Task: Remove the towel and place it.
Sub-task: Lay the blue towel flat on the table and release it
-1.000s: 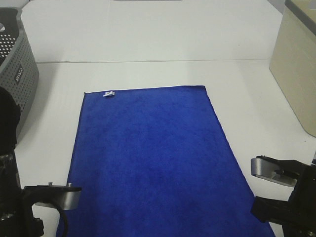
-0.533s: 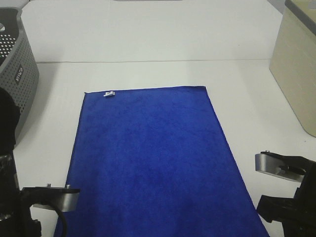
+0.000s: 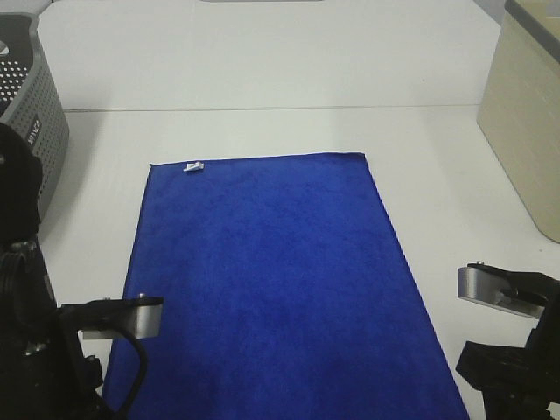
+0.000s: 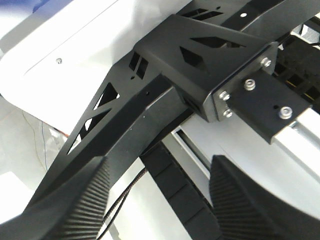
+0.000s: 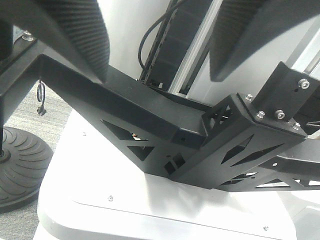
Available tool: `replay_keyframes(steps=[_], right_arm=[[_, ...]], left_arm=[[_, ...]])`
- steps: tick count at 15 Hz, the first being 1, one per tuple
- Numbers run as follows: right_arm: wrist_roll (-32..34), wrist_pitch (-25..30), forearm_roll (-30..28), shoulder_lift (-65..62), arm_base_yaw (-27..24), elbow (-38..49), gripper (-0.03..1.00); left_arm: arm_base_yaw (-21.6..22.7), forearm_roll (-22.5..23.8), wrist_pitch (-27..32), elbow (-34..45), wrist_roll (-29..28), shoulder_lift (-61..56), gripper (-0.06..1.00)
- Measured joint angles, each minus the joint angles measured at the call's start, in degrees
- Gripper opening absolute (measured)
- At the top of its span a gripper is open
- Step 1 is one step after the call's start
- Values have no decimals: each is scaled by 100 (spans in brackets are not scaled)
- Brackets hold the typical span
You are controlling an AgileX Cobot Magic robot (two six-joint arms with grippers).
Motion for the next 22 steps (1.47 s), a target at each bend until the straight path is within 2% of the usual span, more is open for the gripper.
replay_keyframes(steps=[3, 5, 8, 10, 12, 13, 16, 18, 20, 22], right_arm=[[6, 11, -97, -97, 0, -183, 61], [11, 23, -160, -390, 0, -682, 61], [143, 29, -407, -544, 0, -1845, 61], [321, 29, -985, -533, -17, -2670, 61], [556, 34, -1461, -344, -172, -3541, 61], [590, 40, -1501, -166, -378, -3925, 61], [281, 40, -1157, 602, -1180, -5019, 61], [-80, 40, -791, 1220, -1450, -5667, 61], [-183, 40, -693, 1839, -1473, -6188, 61], [-372, 34, -567, 2332, -1467, -6589, 61]], left_arm=[[0, 40, 29, -206, 0, -178, 58], [0, 286, 34, -539, -195, -304, 59], [0, 1358, -17, -1272, -814, -361, 59], [0, 2040, -80, -1736, -1077, -361, 59], [138, 2469, -172, -2212, -1215, -361, 59], [390, 2538, -275, -2435, -1238, -338, 59], [1352, 2578, -676, -3123, -1261, 74, 59], [1862, 2435, -922, -3661, -1249, 590, 59], [2235, 1982, -968, -4309, -1186, 1146, 59], [2378, 1513, -928, -4996, -985, 1748, 59]])
